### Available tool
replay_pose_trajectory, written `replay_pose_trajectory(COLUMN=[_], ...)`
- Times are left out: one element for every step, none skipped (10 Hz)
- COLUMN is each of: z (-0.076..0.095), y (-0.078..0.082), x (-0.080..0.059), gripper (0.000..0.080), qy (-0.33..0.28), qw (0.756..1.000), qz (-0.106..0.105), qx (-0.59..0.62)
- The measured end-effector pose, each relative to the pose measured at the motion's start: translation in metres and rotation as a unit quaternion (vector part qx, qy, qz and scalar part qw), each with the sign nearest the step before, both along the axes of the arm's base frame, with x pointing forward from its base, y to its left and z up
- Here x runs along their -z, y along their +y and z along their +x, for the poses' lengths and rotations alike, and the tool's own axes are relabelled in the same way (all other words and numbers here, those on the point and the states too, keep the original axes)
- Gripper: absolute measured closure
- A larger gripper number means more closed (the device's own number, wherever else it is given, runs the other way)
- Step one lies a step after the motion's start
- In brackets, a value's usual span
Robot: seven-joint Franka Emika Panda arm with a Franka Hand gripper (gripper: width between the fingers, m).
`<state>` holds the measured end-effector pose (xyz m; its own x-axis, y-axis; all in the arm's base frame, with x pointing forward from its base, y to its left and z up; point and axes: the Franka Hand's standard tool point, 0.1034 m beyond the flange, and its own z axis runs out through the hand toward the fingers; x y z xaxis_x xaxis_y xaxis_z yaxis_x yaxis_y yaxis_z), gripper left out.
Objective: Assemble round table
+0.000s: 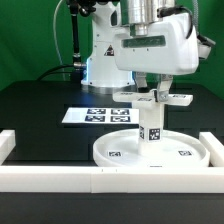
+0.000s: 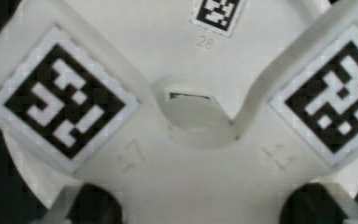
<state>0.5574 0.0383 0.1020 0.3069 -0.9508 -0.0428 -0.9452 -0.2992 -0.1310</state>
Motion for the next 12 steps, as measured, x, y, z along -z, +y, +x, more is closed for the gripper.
replay_pose_trajectory(z=[0.000,0.000,0.000,0.000,0.000,0.000,0.000,0.002,0.002,0.003,0.003,0.002], y=[0.000,0.000,0.000,0.000,0.001,0.001,0.001,-0.001,0.000,0.001,0.001,0.002], x=[0.000,0.000,0.000,0.000,0.000,0.001,0.000,-0.007,-0.015,-0.021,-0.020,-0.019], gripper=[0.0361,0.0361,0.0360,0.0360,0.0272,0.0188,0.0188,0.0158,0.0158,0.0151,0.0151,0.0150], qy=[0.005,0.007,0.009,0.009,0.010,0.010,0.009,0.006,0.004,0.002,0.000,-0.001], qw=[0.999,0.997,0.995,0.993,0.993,0.994,0.995,0.997,0.997,0.999,0.999,1.000], qz=[0.007,0.009,0.013,0.016,0.017,0.016,0.016,0.017,0.020,0.021,0.019,0.016], qx=[0.052,0.081,0.101,0.113,0.115,0.108,0.100,0.079,0.072,0.045,0.041,0.016])
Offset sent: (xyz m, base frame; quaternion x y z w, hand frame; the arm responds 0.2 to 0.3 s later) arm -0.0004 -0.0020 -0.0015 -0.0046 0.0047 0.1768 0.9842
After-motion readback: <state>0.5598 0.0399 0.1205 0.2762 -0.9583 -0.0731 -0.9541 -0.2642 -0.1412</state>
